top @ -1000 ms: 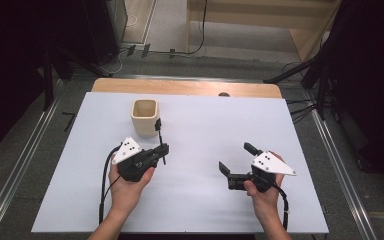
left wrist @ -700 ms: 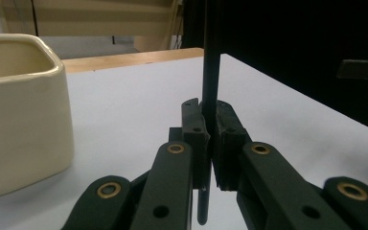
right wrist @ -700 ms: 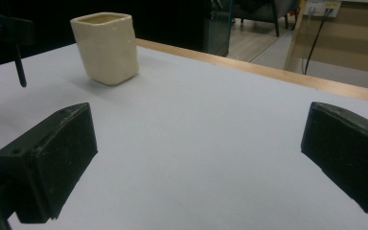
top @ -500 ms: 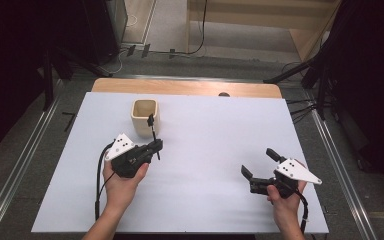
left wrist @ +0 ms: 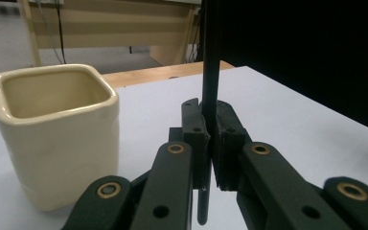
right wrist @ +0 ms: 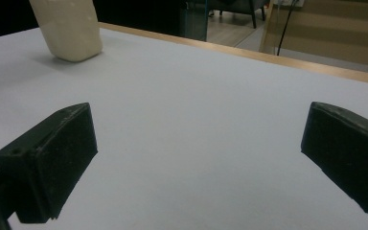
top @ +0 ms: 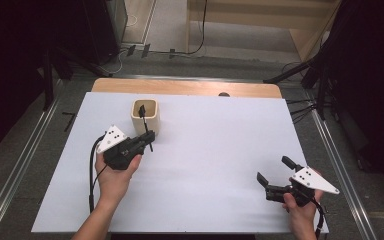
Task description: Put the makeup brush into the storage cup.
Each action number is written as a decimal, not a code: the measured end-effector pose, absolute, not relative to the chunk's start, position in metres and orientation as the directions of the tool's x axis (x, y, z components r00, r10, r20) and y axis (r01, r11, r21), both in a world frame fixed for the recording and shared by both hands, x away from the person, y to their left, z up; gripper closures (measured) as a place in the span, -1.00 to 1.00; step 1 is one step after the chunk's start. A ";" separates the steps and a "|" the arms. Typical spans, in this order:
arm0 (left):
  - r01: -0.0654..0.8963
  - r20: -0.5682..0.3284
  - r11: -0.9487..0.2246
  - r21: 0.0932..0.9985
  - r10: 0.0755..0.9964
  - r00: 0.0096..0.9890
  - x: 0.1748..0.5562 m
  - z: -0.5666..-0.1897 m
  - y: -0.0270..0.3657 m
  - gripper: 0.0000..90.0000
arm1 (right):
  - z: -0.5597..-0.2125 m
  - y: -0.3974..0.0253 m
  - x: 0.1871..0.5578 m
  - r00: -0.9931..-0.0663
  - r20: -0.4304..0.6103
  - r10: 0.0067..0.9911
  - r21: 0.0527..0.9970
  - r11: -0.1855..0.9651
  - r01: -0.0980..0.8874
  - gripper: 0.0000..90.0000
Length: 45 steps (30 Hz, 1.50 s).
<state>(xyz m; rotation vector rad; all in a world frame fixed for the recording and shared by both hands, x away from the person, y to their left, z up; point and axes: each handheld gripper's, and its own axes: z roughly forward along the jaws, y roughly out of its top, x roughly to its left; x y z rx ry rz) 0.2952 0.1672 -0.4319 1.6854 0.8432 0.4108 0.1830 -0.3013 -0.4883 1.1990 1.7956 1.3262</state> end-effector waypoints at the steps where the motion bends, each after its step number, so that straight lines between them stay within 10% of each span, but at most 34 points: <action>1: 0.317 -0.157 -0.093 0.944 0.718 0.679 0.297 -0.431 0.168 0.92 | -0.488 -0.301 0.183 -0.413 0.046 0.909 0.946 0.093 0.312 -1.00; 45: 0.240 -0.077 -0.094 0.966 0.783 0.617 0.360 -0.381 0.177 0.92 | -0.506 -0.321 0.175 -0.378 0.041 0.925 0.930 0.103 0.354 -1.00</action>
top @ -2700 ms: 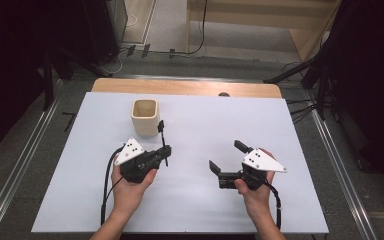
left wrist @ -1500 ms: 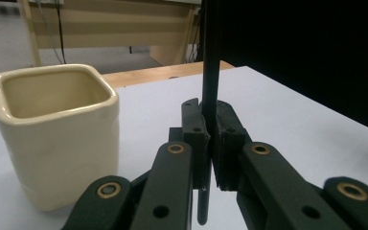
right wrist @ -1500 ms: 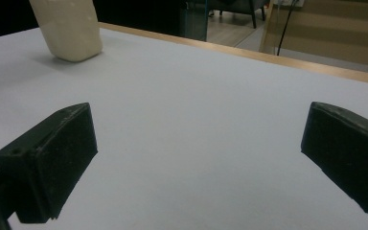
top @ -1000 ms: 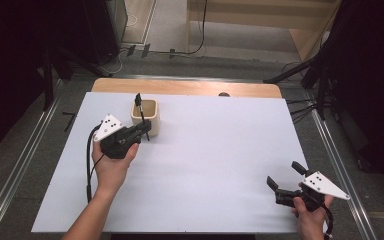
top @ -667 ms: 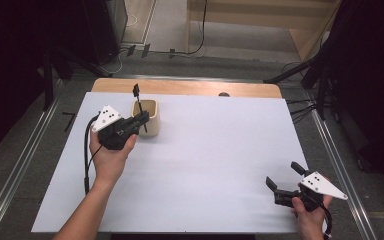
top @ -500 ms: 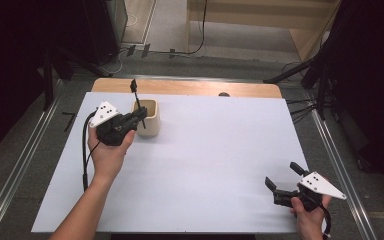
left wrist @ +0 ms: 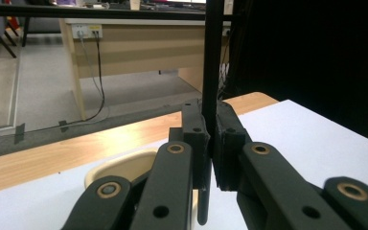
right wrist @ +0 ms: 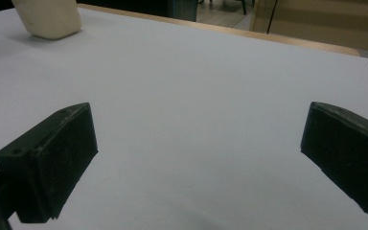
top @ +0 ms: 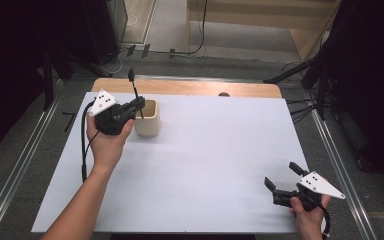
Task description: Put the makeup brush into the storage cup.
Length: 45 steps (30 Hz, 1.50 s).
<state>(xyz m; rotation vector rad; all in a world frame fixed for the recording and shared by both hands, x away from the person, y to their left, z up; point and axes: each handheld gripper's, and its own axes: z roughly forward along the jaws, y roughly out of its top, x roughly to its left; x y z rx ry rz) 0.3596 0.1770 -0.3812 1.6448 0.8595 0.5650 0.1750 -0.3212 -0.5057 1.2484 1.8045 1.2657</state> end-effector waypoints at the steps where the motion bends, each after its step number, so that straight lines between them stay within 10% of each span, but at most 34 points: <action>1: 0.238 -0.076 -0.093 0.967 0.785 0.614 0.361 -0.381 0.177 0.92 | -0.506 -0.321 0.175 -0.379 0.043 0.925 0.929 0.103 0.355 -1.00; 45: 0.291 -0.074 -0.105 0.951 0.837 0.543 0.401 -0.426 0.165 0.92 | -0.508 -0.319 0.176 -0.392 0.041 0.919 0.925 0.114 0.363 -1.00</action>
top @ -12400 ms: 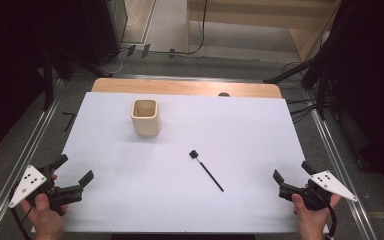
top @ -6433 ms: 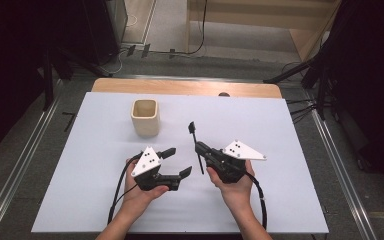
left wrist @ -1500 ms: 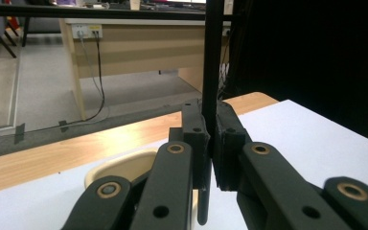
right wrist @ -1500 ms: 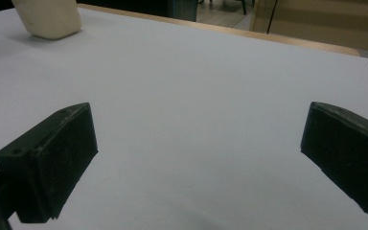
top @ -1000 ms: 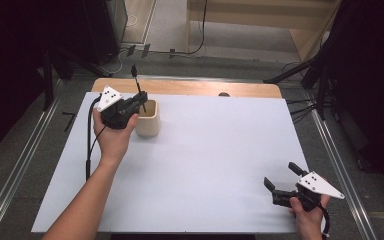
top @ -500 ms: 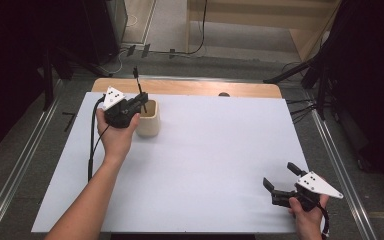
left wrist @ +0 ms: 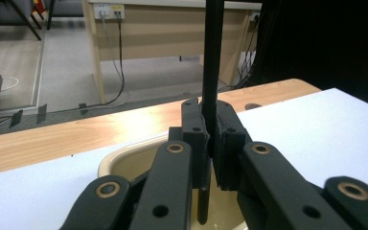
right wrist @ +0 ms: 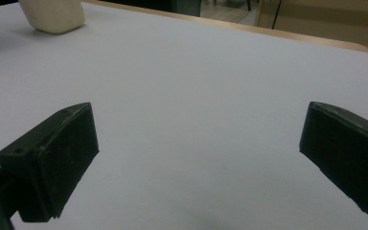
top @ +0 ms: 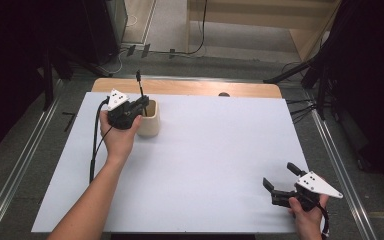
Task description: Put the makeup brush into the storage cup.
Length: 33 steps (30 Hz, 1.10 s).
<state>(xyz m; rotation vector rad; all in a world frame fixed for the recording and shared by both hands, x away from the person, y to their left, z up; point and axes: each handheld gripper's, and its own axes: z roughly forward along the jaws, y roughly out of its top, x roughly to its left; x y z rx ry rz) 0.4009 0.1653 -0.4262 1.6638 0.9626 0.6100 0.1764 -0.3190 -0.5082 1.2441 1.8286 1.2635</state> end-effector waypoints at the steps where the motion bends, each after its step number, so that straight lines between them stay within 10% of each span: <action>1: 0.294 -0.067 -0.113 0.949 0.839 0.540 0.401 -0.427 0.166 0.92 | -0.508 -0.319 0.176 -0.392 0.040 0.919 0.924 0.115 0.365 -1.00; 24: 0.416 -0.158 -0.088 0.905 0.839 0.521 0.408 -0.441 0.176 0.88 | -0.510 -0.319 0.177 -0.393 0.041 0.918 0.922 0.116 0.368 -1.00; 33: 0.404 -0.167 -0.075 0.912 0.831 0.531 0.400 -0.431 0.185 0.21 | -0.510 -0.319 0.178 -0.391 0.048 0.919 0.922 0.110 0.371 -1.00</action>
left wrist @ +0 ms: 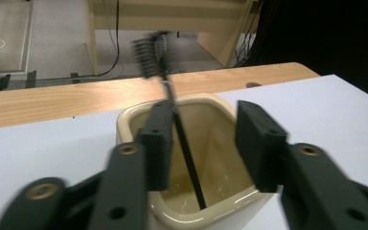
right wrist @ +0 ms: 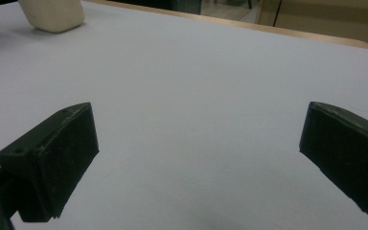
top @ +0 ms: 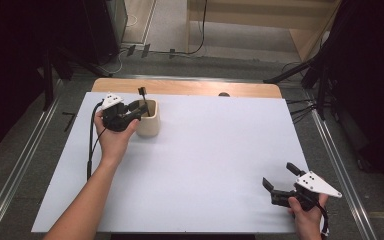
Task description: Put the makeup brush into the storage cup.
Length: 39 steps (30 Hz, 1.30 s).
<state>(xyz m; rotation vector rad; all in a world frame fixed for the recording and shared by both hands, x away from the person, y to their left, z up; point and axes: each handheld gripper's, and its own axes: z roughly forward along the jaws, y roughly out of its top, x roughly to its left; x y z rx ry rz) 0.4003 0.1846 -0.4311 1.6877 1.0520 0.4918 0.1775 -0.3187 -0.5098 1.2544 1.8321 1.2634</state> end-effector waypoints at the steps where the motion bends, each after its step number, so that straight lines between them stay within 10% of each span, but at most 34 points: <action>1: 0.401 -0.168 -0.074 0.913 0.829 0.534 0.399 -0.430 0.186 0.13 | -0.510 -0.319 0.178 -0.392 0.046 0.919 0.922 0.112 0.370 -1.00; 31: 0.354 -0.129 -0.098 0.930 0.815 0.564 0.350 -0.420 0.226 -0.99 | -0.509 -0.317 0.177 -0.394 0.049 0.918 0.922 0.110 0.371 -1.00; 39: 0.346 -0.119 -0.106 0.932 0.814 0.569 0.336 -0.423 0.232 -1.00 | -0.509 -0.316 0.178 -0.396 0.046 0.917 0.922 0.113 0.370 -1.00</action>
